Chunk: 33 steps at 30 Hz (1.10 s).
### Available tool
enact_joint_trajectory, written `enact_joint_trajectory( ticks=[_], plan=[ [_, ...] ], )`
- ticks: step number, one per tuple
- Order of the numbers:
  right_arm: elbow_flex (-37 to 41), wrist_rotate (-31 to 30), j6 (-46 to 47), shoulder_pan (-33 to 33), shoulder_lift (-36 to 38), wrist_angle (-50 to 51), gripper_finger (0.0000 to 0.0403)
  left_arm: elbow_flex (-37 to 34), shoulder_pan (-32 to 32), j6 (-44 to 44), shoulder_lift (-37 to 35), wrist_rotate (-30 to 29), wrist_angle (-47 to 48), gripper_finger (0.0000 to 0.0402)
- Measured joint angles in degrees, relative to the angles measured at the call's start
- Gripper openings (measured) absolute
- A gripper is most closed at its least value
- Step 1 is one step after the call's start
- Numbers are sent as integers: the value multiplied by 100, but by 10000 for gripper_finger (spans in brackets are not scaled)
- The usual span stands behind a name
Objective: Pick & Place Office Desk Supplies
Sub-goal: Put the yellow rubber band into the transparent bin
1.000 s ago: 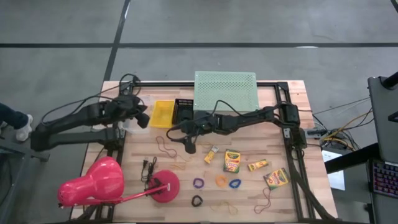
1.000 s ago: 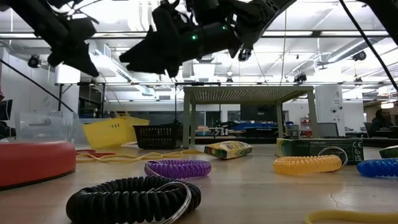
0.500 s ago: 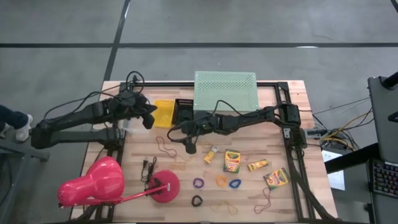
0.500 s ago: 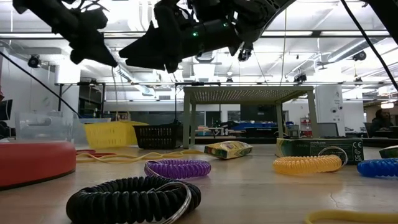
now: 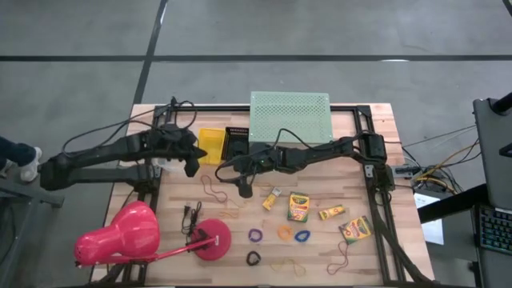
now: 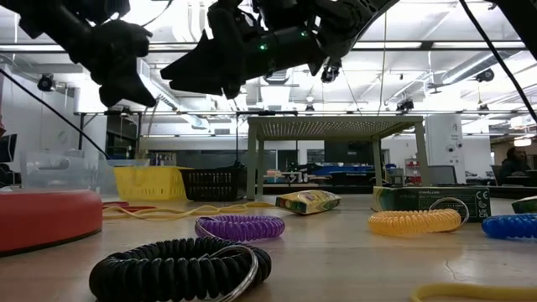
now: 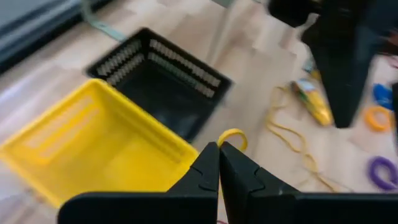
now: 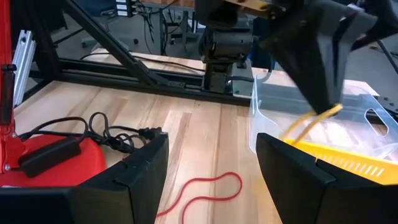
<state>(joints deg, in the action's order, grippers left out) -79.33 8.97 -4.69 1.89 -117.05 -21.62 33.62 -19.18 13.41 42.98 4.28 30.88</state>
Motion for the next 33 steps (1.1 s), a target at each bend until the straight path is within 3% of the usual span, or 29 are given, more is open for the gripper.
enact_joint_trajectory(
  ticks=[3,12,14,20,22,26,33],
  plan=[
    [0,-2,0,13,0,0,237,-23,1,-13,-4,284,7,6],
    [0,-7,-99,39,4,46,237,663,-1,-355,-211,215,280,6],
    [0,-7,-136,39,7,50,237,964,2,-350,-246,-211,552,6],
    [0,-7,-132,39,9,183,237,1827,-2,288,-238,-2832,2258,6],
    [0,-7,-133,39,9,198,237,1966,-2,625,-241,-3300,2609,6],
    [0,-6,-133,39,9,218,237,1973,-2,789,-238,-3235,2781,6],
    [0,3,-131,37,9,232,237,1323,-9,810,-151,-3235,2786,6]
  ],
)
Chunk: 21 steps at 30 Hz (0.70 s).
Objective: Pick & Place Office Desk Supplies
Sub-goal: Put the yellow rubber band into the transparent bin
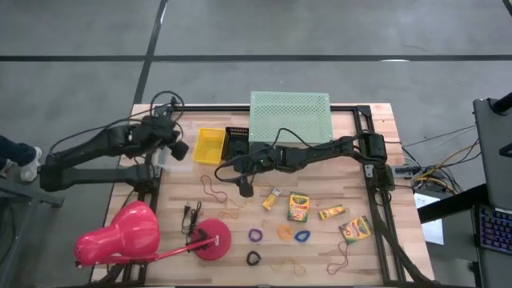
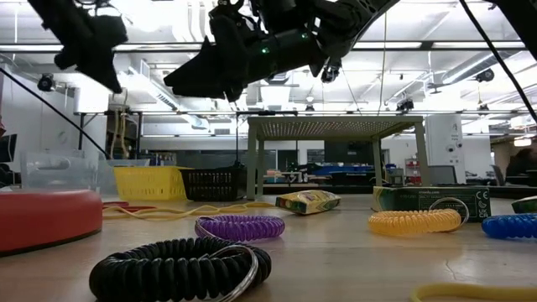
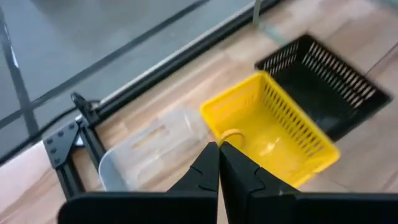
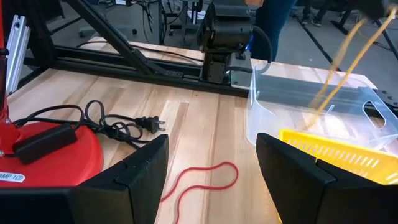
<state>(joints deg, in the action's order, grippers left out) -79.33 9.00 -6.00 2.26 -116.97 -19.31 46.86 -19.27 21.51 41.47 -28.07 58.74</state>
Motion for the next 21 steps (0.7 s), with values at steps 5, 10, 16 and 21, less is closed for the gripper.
enact_joint_trajectory(
  ticks=[5,10,16,21],
  plan=[
    [20,2,0,-4,0,73,237,-219,-40,297,31,-234,-83,6],
    [22,2,-1,-4,0,96,237,-211,-59,251,24,-377,-61,6],
    [22,2,0,-4,0,96,237,-190,-61,256,31,-588,-61,6],
    [24,2,0,-11,0,93,237,-215,-126,1184,97,-530,211,6]
  ],
)
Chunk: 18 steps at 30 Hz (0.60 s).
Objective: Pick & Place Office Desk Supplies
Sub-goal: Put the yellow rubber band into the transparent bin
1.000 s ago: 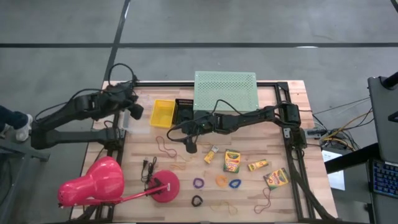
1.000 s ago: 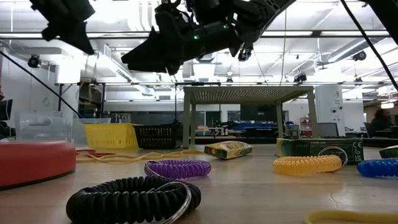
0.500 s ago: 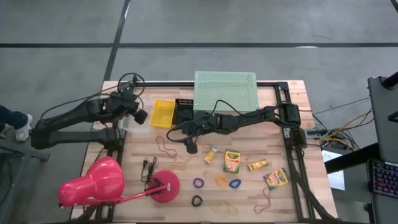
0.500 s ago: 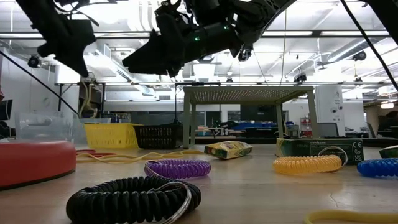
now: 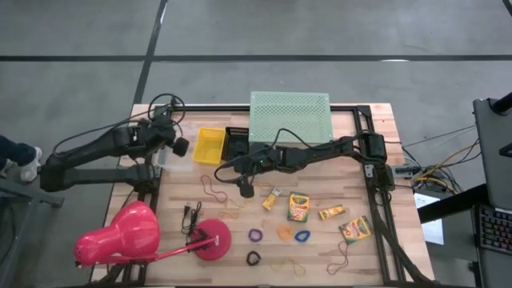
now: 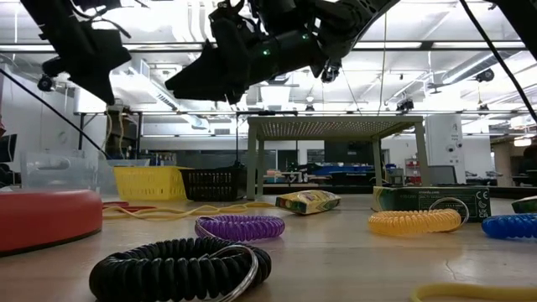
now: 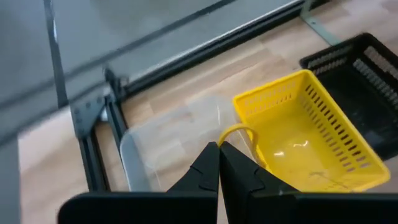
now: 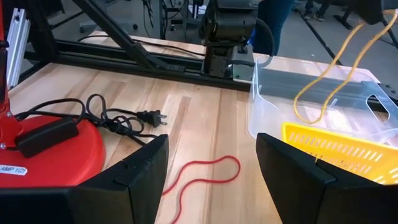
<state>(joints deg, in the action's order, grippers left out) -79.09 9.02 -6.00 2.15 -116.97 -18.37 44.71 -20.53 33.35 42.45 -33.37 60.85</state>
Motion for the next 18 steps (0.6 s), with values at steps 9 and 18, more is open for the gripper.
enact_joint_trajectory(
  ticks=[9,18],
  plan=[
    [0,0,0,-2,0,0,237,-2,-195,2076,620,178,1248,6],
    [2,-2,57,-4,0,5,237,-2,-248,2031,1672,500,1098,6]
  ],
)
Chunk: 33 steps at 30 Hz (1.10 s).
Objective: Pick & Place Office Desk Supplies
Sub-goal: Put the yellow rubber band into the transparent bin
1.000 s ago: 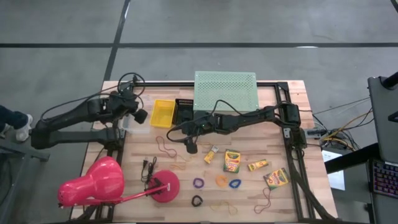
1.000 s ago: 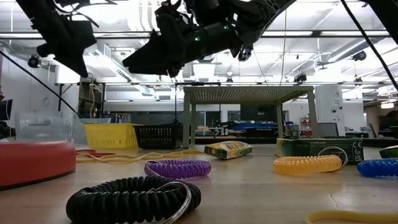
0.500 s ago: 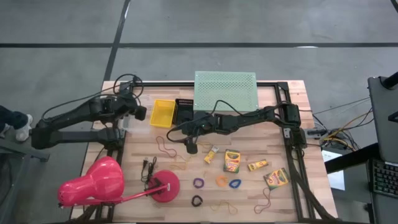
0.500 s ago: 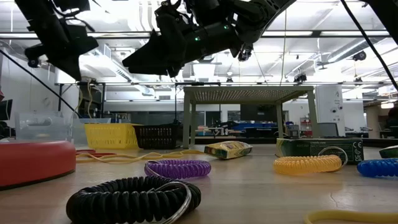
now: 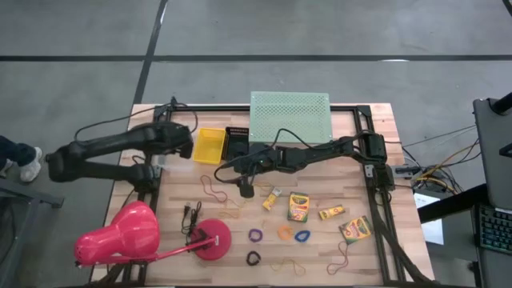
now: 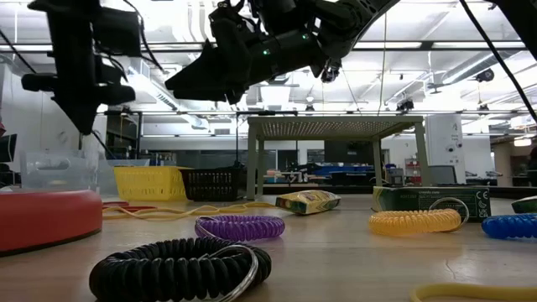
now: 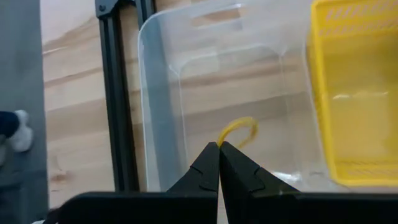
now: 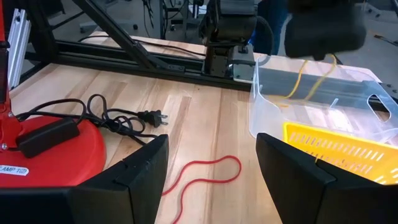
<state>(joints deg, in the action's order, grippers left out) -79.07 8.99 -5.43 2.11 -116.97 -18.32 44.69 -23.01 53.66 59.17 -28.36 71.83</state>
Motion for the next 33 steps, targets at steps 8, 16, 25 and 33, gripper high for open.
enact_joint_trajectory(
  ticks=[8,16,25,33],
  plan=[
    [1,6,50,-21,0,14,237,-2,-341,-542,595,587,-480,6],
    [49,11,17,-113,0,58,237,-2,-1103,-1325,821,1213,-1082,14],
    [116,55,-255,-303,46,60,237,-130,-1953,-1975,1086,1750,-1257,18],
    [420,12,-275,-284,665,341,237,-505,-2022,-2104,1109,1814,-1360,18]
  ],
)
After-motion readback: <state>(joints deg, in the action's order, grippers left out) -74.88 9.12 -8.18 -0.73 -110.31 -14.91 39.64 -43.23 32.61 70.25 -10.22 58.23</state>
